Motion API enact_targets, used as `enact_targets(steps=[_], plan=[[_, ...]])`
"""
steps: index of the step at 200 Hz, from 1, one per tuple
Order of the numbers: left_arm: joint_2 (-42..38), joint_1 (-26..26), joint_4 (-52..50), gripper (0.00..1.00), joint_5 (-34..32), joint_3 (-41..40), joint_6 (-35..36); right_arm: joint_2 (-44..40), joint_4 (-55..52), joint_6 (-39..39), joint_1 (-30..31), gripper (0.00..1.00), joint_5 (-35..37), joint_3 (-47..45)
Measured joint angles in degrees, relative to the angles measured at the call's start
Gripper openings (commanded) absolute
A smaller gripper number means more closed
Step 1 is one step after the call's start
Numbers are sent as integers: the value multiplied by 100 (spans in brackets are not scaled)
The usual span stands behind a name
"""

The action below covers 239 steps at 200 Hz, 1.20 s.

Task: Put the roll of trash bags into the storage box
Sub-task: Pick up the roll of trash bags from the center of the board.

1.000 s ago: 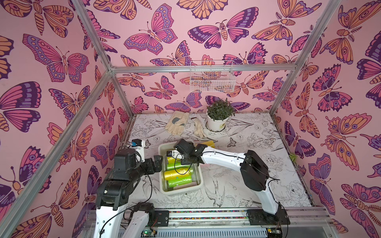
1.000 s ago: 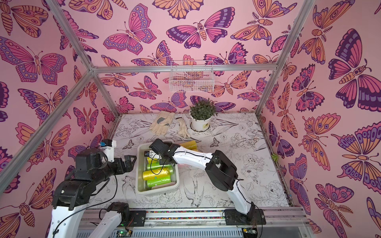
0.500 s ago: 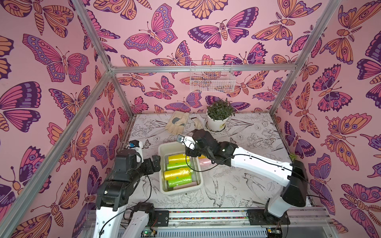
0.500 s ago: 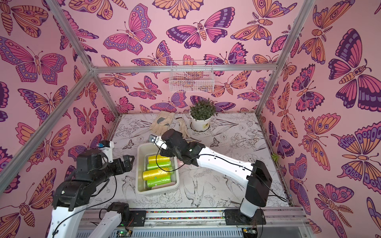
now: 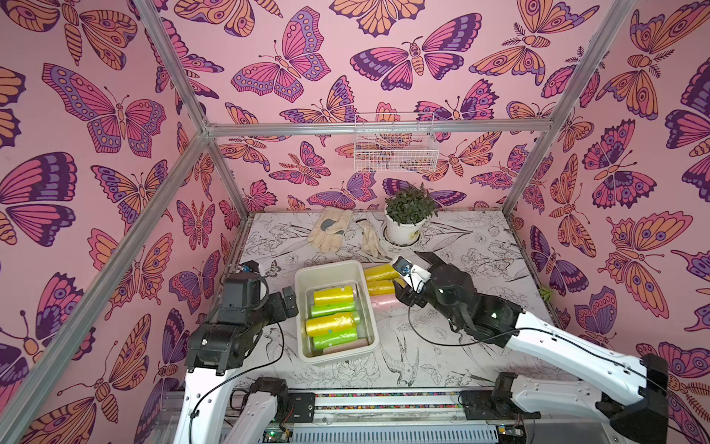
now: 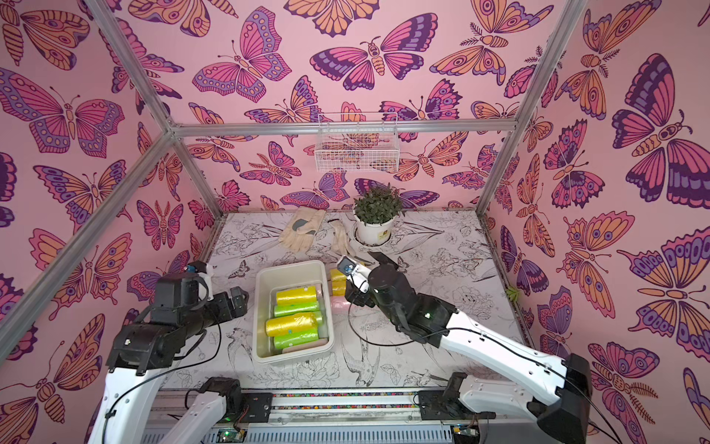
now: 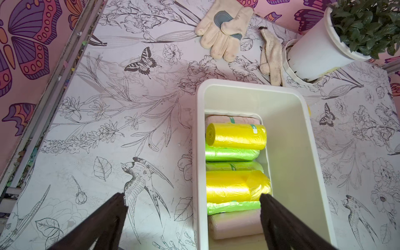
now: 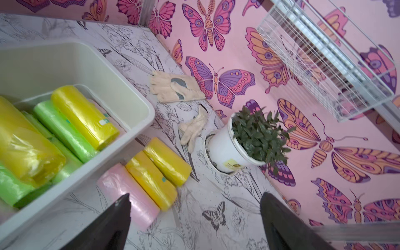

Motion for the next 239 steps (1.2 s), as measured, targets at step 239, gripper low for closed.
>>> enact_targets(steps=[239], plan=[[540, -131, 28, 100, 752, 13, 94, 901, 1182, 927, -415, 100, -702, -1996]])
